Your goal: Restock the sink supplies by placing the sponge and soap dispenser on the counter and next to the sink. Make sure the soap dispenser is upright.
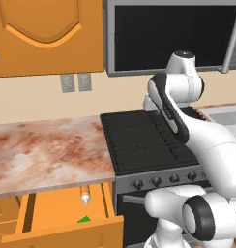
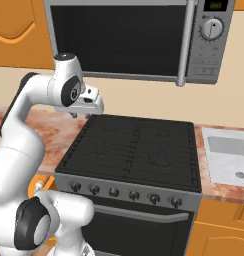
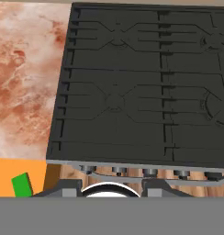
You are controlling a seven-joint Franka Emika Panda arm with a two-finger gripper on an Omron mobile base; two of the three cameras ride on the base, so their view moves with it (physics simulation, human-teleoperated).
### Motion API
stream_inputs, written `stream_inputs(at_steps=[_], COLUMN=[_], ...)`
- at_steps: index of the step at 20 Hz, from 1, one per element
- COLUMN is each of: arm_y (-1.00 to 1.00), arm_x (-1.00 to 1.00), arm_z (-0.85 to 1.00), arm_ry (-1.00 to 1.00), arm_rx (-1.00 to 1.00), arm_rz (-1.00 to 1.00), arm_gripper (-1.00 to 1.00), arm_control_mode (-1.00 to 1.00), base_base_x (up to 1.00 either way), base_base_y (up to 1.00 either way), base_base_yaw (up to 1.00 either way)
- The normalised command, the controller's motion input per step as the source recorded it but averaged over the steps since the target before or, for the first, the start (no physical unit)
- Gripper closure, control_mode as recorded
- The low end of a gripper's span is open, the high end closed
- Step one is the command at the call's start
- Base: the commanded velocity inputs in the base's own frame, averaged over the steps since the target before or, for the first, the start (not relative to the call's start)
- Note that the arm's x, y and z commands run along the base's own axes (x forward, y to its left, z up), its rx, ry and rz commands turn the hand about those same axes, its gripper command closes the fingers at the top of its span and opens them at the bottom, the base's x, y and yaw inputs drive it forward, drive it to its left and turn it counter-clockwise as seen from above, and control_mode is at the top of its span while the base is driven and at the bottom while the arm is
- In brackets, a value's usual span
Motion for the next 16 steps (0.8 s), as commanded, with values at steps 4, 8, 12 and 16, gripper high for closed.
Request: stream_inputs(at_steps=[4,8,12,16], arm_y=[0.12,0.9,1.0,1.0], arm_x=[-0.36,-0.82,-0.47,-0.19], arm_z=[-0.03,-0.45,-0.61,-0.76], arm_ry=[0.0,0.0,0.07,0.13], arm_rx=[0.0,-0.06,-0.09,-0.03], arm_rz=[0.0,0.0,0.0,0.0], arm_gripper=[-1.0,-1.0,-1.0,-1.0], arm_control_mode=[-1.0,-1.0,-1.0,-1.0], base_base_x=[0.0,0.0,0.0,0.0], base_base_y=[0.0,0.0,0.0,0.0], base_base_yaw=[0.0,0.0,0.0,0.0])
